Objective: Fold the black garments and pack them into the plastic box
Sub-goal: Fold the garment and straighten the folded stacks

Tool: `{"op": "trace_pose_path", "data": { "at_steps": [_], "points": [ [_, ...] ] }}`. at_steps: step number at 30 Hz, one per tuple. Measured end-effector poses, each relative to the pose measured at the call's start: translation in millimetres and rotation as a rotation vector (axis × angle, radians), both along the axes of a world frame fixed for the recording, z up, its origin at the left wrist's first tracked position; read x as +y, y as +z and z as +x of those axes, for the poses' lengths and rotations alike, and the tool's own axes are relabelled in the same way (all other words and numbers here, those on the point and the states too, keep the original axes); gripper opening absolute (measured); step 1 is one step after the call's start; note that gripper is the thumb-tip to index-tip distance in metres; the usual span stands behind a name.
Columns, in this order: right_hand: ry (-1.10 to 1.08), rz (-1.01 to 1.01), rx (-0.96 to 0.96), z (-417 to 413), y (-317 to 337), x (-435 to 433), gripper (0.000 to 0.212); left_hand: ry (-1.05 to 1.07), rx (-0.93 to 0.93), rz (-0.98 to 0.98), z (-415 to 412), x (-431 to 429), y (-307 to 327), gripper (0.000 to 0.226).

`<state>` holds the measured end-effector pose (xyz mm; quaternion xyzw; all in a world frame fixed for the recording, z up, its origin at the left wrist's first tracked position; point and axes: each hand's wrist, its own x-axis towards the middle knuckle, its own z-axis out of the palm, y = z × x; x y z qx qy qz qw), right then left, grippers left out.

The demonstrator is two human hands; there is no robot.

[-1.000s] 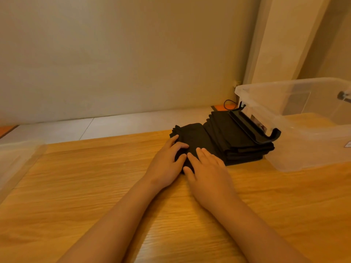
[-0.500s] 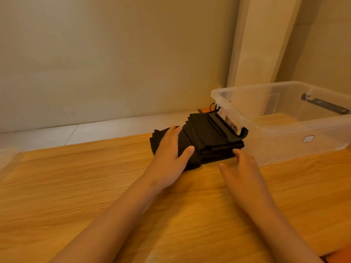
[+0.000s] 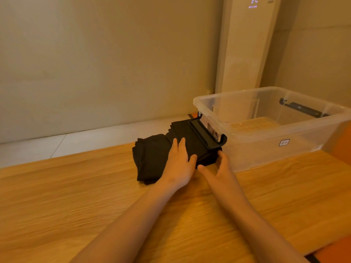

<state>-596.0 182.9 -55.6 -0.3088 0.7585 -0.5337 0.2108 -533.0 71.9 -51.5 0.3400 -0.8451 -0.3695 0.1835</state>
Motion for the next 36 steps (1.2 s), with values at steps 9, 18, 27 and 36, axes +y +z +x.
{"op": "trace_pose_path", "data": {
  "at_steps": [9,18,27,36],
  "points": [
    [-0.043,-0.012,0.037,0.6,1.3,-2.7,0.073,0.005,-0.047,0.028,15.2,-8.7,6.0,0.067],
    [-0.002,-0.006,0.01,-7.9,0.2,-16.1,0.074,0.211,0.184,0.62,1.7,-6.1,37.9,0.068],
    [0.066,-0.063,0.023,2.6,-1.4,1.7,0.052,0.205,0.124,0.592,28.5,-2.2,25.0,0.07],
    [0.128,-0.014,-0.165,8.9,4.3,11.7,0.019,0.198,0.168,0.652,91.0,4.7,18.3,0.065]
  ]
}}
